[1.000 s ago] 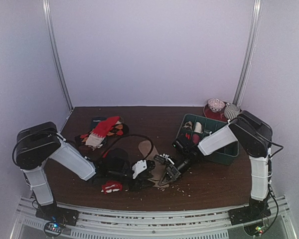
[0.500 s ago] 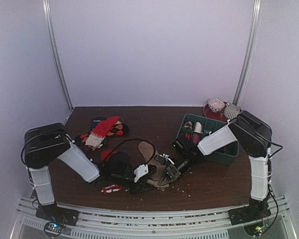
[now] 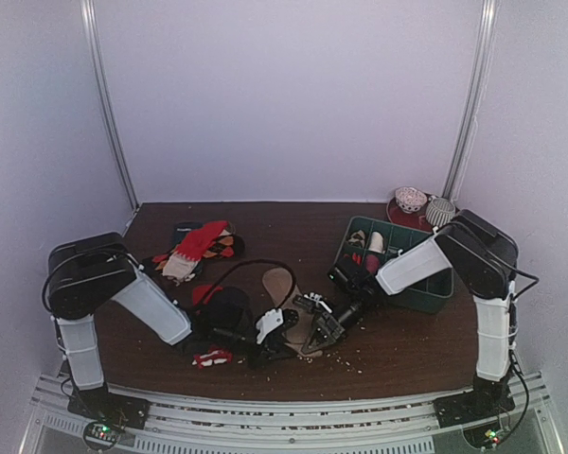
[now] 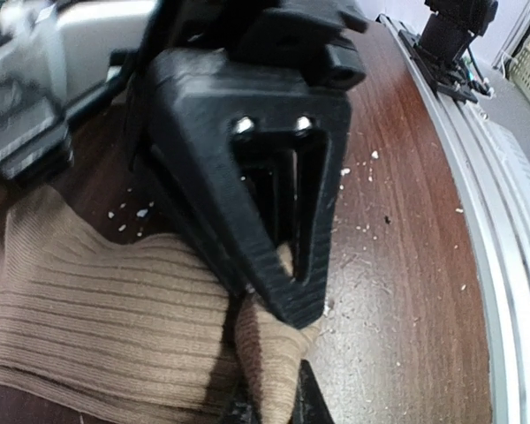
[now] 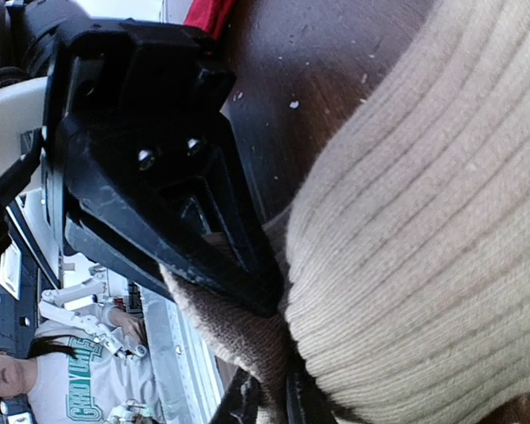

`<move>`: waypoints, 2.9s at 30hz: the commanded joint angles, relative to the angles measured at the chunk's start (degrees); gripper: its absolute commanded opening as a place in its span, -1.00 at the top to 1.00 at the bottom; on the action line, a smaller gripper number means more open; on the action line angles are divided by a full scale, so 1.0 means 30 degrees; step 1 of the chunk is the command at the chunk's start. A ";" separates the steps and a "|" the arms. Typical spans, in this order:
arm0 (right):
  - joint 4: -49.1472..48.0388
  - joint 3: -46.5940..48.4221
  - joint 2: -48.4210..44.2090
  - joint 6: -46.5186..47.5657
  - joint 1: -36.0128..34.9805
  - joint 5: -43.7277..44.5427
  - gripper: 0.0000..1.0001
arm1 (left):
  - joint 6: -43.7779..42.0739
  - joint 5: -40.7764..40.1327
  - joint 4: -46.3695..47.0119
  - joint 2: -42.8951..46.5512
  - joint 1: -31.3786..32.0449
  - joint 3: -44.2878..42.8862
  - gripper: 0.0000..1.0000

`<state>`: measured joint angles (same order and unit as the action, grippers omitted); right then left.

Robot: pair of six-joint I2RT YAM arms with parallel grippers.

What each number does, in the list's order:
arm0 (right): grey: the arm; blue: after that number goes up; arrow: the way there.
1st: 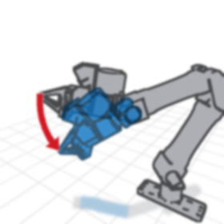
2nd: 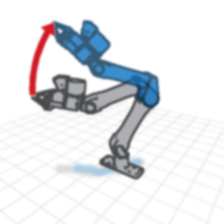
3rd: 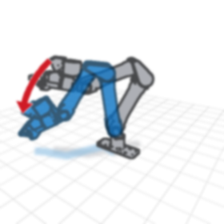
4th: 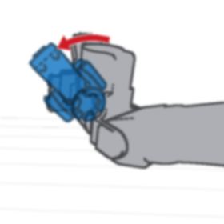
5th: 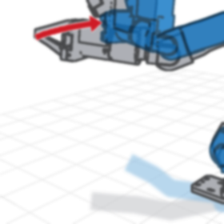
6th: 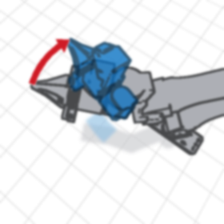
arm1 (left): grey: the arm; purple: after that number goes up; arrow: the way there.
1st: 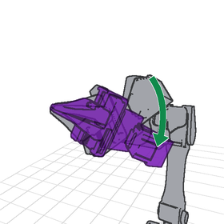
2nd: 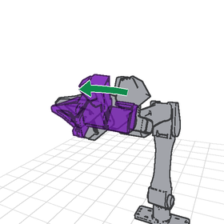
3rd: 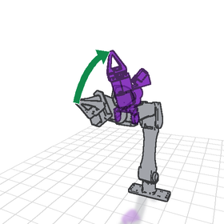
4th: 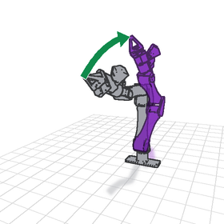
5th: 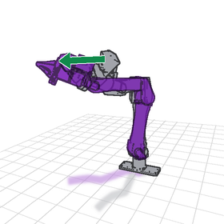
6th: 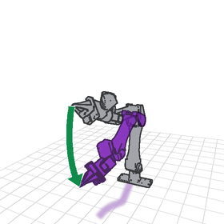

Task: Roll the socks
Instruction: Roll a pair of socks at the center of the board.

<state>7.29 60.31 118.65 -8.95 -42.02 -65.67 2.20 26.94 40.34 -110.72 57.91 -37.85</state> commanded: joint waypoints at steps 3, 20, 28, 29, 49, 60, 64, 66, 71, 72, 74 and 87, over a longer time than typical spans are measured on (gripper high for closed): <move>-0.1345 -0.2082 -0.2517 -0.0582 -0.0144 0.5610 0.50 | 0.5125 0.1595 -0.1084 -0.1265 -0.0568 0.0388 1.00; -1.1117 -0.9059 -1.0535 0.8561 -0.7041 2.0296 0.18 | 0.9271 0.2999 -0.6257 -0.3433 -0.1809 0.0336 1.00; -1.2284 -0.8743 -0.8743 0.9883 -0.7508 2.2256 0.18 | 0.9086 0.2944 -0.6560 -0.3522 -0.1813 0.0168 1.00; -1.2139 -0.8588 -0.8486 0.9984 -0.7499 2.2202 0.18 | 0.9083 0.2970 -0.6575 -0.3546 -0.1809 0.0150 1.00; -0.8894 -0.7193 -0.6195 0.5864 -0.5952 1.7718 0.95 | 0.7173 0.0820 -0.7154 -0.1285 -0.1989 0.0493 0.66; 0.0486 -0.1989 -0.3807 0.3538 -0.3205 0.9616 0.96 | -0.0466 -0.7955 -0.5086 0.9968 -0.0938 0.2133 0.07; 0.3546 0.0169 -0.1801 0.3092 -0.2794 0.7788 0.94 | -0.2522 -0.8242 -0.1424 1.1484 -0.0378 0.4053 -0.34; 0.4550 0.1096 -0.1063 0.3072 -0.2645 0.7014 0.94 | -0.3043 -0.7250 -0.0286 1.1120 -0.0309 0.4529 -0.36; 0.6738 0.2580 0.0904 0.4173 -0.2171 0.4025 0.92 | -0.3109 -0.5524 0.1857 0.7933 0.0244 0.4624 -0.28; 0.7095 0.2733 0.1227 0.4504 -0.2144 0.3972 0.92 | -0.3102 -0.5325 0.2251 0.7290 0.0352 0.4508 -0.25; 0.7678 0.2958 0.1786 0.4848 -0.2095 0.3896 0.91 | -0.3147 -0.4897 0.2712 0.6017 0.0560 0.4112 -0.20; 0.8122 0.3364 0.2659 0.5081 -0.1272 0.4194 0.91 | -0.2873 -0.3456 0.1673 0.2664 0.1583 0.2096 -0.04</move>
<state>23.59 72.55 122.58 5.15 -46.02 -60.82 -6.26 14.98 43.35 -100.95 62.08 -29.54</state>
